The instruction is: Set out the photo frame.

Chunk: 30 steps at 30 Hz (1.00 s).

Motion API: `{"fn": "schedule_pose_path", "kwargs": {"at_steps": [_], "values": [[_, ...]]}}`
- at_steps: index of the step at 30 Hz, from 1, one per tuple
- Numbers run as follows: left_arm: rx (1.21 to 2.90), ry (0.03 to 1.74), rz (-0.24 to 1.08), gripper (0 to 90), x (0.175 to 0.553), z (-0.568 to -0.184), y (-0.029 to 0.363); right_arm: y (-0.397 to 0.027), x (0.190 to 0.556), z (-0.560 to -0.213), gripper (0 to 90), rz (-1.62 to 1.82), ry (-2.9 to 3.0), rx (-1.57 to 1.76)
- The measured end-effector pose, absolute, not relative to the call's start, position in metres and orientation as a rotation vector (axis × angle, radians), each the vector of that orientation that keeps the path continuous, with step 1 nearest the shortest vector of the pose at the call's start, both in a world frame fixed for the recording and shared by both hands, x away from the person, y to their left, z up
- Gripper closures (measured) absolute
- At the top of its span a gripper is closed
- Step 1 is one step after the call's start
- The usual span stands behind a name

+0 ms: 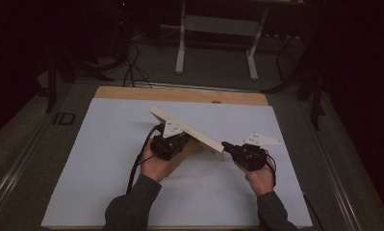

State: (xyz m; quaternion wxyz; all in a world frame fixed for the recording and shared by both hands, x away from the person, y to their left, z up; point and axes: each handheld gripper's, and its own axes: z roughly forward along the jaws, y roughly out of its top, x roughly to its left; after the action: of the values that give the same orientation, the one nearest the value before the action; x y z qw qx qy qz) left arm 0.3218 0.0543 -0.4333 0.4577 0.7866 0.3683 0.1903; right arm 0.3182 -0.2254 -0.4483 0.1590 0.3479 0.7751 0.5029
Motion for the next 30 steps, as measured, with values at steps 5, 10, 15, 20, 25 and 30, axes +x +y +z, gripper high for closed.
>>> {"fn": "schedule_pose_path", "kwargs": {"at_steps": [5, 10, 15, 20, 25, 30], "values": [[1.941, 0.898, 0.464, 90.0, 0.321, -0.433, 0.053, -0.223, 0.316, -0.448, 90.0, 1.435, 2.221, 0.981], [1.953, 0.894, 0.463, 90.0, 0.322, -0.433, 0.05, -0.22, 0.314, -0.448, 90.0, 1.431, 2.229, 0.972], [1.964, 0.892, 0.464, 90.0, 0.325, -0.434, 0.048, -0.217, 0.312, -0.447, 90.0, 1.432, 2.239, 0.956], [1.971, 0.895, 0.458, 90.0, 0.328, -0.435, 0.049, -0.212, 0.309, -0.448, 90.0, 1.436, 2.255, 0.936], [1.987, 0.893, 0.454, 90.0, 0.331, -0.436, 0.048, -0.209, 0.308, -0.447, 90.0, 1.437, 2.265, 0.925], [1.991, 0.894, 0.443, 90.0, 0.334, -0.437, 0.048, -0.205, 0.307, -0.447, 90.0, 1.433, 2.282, 0.906]]}}
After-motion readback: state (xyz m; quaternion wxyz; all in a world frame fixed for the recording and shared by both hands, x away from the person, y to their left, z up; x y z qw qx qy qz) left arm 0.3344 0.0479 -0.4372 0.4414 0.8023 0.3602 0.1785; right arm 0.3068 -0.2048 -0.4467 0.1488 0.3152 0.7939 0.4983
